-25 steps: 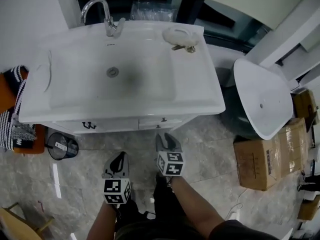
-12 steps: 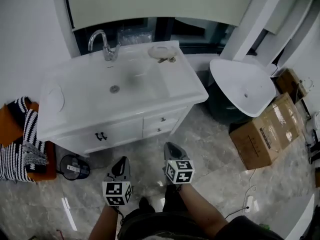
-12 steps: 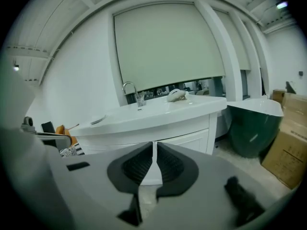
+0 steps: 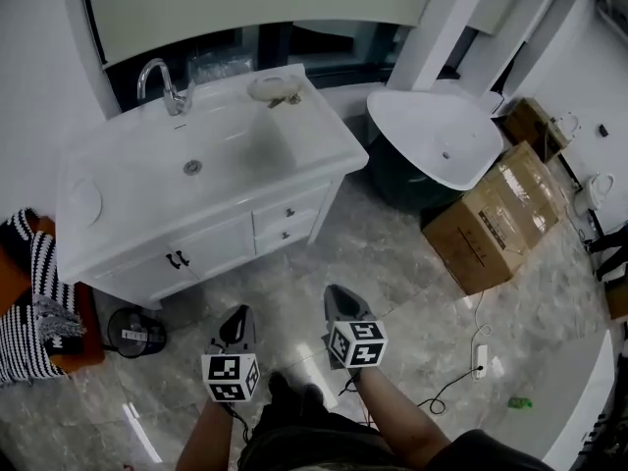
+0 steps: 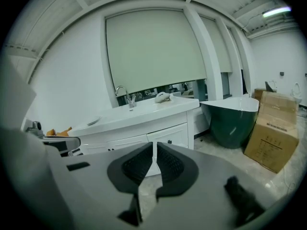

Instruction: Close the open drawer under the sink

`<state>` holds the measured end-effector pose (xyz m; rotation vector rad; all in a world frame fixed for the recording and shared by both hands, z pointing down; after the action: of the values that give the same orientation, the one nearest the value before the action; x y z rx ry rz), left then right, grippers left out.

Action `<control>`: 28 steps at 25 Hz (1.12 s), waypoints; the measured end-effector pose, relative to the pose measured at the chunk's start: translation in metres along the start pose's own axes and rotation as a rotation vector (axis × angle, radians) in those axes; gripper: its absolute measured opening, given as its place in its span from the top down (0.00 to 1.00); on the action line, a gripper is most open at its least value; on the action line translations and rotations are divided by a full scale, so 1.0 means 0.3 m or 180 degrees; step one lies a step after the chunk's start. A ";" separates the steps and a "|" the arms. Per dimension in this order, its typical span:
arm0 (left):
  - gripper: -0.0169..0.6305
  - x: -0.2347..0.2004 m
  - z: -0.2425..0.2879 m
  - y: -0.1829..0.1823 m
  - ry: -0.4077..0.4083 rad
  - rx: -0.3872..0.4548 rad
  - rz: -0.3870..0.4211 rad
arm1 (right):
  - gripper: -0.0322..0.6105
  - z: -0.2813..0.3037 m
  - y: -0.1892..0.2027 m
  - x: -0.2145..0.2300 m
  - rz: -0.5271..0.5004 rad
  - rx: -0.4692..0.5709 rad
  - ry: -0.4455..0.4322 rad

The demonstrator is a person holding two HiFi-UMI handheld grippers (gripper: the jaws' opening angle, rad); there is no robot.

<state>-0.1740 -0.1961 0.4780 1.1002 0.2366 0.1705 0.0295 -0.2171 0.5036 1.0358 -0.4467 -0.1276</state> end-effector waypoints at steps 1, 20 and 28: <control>0.94 0.017 -0.013 0.008 0.0016 0.0005 0.0007 | 0.89 -0.017 0.007 -0.003 -0.0005 0.0006 0.0000; 0.94 0.347 -0.563 0.143 -0.0129 0.0331 0.0130 | 0.89 -0.614 0.186 -0.147 -0.0264 0.0220 -0.0302; 0.94 0.513 -0.846 0.226 -0.0123 0.0453 0.0188 | 0.89 -0.895 0.295 -0.233 -0.0420 0.0222 -0.0411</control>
<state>-0.0967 0.0910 0.4130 1.2515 0.1838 0.1871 0.0687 0.0650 0.4429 1.1297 -0.5027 -0.2997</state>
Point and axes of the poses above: the fingertips, and each gripper's own axes: z forward along the fingers, x to its right, y out of its underside, the point moved 2 cm from there along -z, backward along the fingers, and after that the axes turned 11 degrees about -y, right-handed, at the moved point
